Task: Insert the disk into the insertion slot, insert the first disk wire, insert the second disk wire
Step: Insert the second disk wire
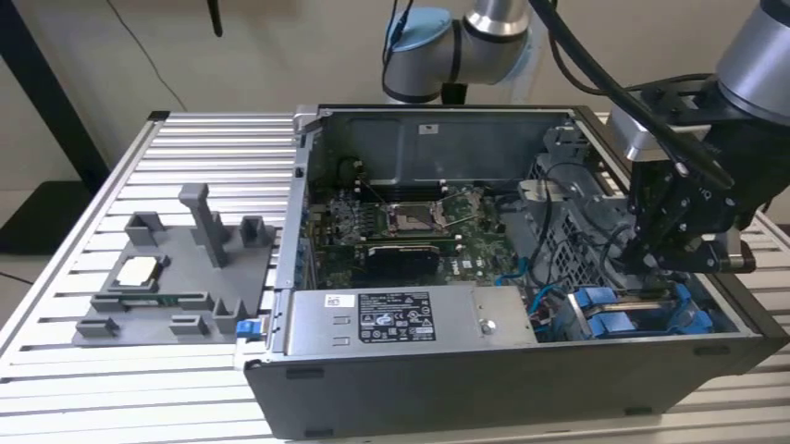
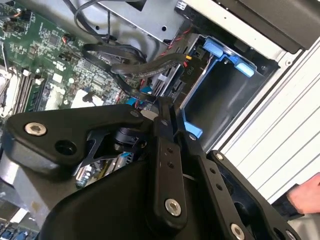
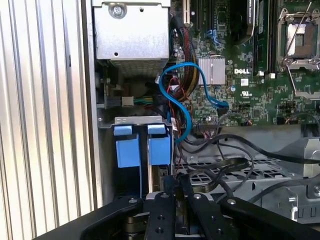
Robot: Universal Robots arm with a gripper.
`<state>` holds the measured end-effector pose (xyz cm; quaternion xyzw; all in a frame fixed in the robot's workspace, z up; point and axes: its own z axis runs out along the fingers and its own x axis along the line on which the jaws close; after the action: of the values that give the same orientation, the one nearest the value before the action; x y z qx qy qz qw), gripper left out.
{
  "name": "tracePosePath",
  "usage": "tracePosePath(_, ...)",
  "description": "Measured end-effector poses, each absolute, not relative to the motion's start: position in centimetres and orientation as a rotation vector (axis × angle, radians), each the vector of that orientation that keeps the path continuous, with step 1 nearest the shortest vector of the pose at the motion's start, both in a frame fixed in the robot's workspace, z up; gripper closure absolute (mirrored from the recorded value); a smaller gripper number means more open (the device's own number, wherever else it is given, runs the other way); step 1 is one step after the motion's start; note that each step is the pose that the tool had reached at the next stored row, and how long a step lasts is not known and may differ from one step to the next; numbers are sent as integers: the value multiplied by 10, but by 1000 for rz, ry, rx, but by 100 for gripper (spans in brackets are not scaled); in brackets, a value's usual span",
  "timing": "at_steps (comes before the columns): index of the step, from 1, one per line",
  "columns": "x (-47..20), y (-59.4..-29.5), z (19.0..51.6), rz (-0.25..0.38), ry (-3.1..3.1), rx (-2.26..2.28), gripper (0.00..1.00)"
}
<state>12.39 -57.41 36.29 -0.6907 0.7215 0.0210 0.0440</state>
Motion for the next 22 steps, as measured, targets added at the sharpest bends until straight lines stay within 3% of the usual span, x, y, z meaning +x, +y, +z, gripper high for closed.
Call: tracePosePath(22, 129, -575, 347, -9, 2182, -2115, 84)
